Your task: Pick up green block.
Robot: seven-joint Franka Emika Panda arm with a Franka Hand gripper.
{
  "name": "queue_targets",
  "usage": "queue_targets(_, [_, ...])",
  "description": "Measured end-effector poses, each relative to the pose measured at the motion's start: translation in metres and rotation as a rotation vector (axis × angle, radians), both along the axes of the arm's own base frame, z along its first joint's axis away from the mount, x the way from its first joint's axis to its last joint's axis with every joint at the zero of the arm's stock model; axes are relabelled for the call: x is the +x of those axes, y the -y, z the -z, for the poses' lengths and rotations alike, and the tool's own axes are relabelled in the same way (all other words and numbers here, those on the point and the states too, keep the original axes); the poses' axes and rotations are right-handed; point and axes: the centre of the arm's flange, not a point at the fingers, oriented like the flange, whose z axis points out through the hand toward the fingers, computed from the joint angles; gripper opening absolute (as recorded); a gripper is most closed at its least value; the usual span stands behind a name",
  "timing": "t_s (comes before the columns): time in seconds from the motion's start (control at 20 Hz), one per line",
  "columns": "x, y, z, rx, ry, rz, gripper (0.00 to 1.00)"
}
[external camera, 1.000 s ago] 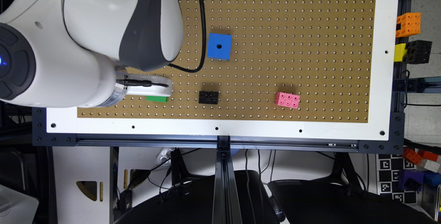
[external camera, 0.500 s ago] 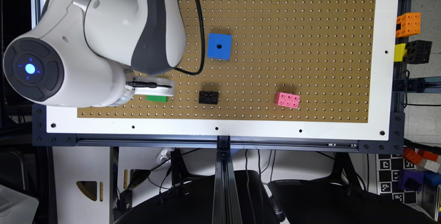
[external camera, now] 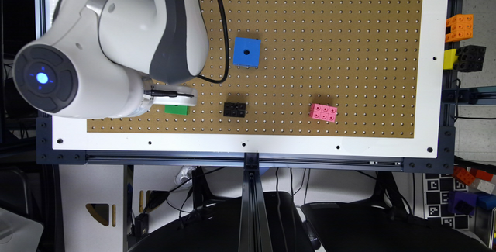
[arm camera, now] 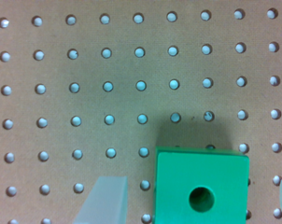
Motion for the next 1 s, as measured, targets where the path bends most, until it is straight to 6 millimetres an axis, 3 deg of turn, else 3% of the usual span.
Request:
queue_targets(0.3, [0.005,-0.01,0.0,0.002,0.005,-0.016,1.0])
queue_targets(0.6, [0.005,-0.012,0.028,0.005,0.009,-0.017,1.0])
queue_targets(1.0, [0.005,-0.012,0.047,0.006,0.014,-0.016,1.0])
